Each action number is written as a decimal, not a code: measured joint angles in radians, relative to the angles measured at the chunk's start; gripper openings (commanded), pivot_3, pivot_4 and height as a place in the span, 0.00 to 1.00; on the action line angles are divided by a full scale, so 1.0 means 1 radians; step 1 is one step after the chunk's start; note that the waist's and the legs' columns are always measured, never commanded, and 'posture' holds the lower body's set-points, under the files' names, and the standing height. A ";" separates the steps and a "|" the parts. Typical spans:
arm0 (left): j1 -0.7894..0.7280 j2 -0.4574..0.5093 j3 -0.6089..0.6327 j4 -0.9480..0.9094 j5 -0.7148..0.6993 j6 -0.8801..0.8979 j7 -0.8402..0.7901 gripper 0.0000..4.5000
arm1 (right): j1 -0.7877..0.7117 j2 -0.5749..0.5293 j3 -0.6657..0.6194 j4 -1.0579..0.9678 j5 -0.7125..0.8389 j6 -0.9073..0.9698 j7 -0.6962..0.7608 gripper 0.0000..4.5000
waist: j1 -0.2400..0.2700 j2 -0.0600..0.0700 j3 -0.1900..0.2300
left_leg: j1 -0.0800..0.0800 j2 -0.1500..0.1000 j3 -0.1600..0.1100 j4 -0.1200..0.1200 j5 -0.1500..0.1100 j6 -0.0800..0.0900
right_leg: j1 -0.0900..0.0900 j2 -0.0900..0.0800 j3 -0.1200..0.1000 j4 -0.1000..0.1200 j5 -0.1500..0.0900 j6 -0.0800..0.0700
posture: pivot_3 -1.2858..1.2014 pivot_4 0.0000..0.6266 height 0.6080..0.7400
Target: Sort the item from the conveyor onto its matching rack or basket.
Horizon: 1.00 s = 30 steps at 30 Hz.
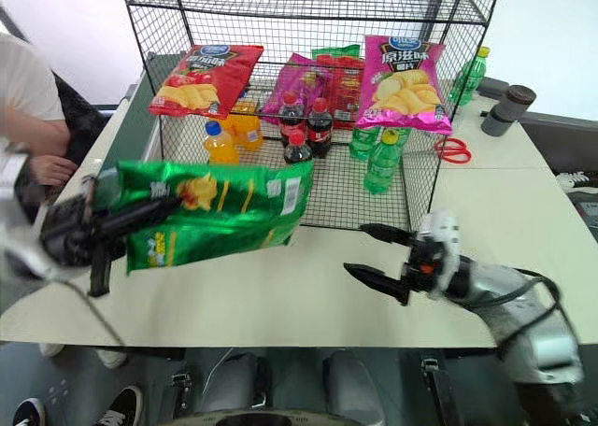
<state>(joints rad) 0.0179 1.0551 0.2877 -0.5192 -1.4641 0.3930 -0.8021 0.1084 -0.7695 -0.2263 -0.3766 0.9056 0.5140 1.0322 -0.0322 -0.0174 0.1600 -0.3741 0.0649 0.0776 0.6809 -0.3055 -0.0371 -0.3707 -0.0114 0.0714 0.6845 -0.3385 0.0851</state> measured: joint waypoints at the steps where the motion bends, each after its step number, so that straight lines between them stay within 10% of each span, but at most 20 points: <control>1: -0.066 -0.005 -0.041 0.033 -0.036 0.066 -0.025 0.03 | 0.023 -0.034 -0.047 -0.023 0.083 0.069 -0.003 1.00 | -0.005 -0.001 0.001 | 0.001 0.000 0.001 -0.001 0.000 0.000 | 0.001 0.000 0.000 -0.002 0.000 0.000 | 0.52 0.24 1.00; 12: -0.546 -0.273 -0.271 0.445 -0.119 0.531 -0.169 0.03 | 0.009 0.008 -0.143 -0.145 0.302 0.185 -0.185 1.00 | -0.007 -0.007 0.005 | -0.004 -0.002 0.000 -0.001 0.000 0.000 | -0.003 0.002 0.001 -0.002 -0.001 0.002 | 0.52 0.24 1.00; 30: -0.623 -0.456 -0.194 0.521 -0.045 0.709 -0.166 0.03 | -0.117 0.104 -0.006 -0.211 0.467 0.236 -0.350 1.00 | -0.009 -0.007 0.005 | -0.019 -0.001 -0.001 0.002 0.000 -0.001 | -0.018 0.001 0.002 0.000 -0.001 0.003 | 0.52 0.24 1.00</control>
<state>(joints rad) -0.6046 0.5994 0.0936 0.0014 -1.5093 1.1025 -0.9681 -0.0090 -0.6654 -0.2323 -0.5875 1.3728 0.7501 0.6819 -0.0410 -0.0241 0.1655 -0.3927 0.0641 0.0763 0.6825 -0.3050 -0.0378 -0.3882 -0.0105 0.0732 0.6845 -0.3397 0.0880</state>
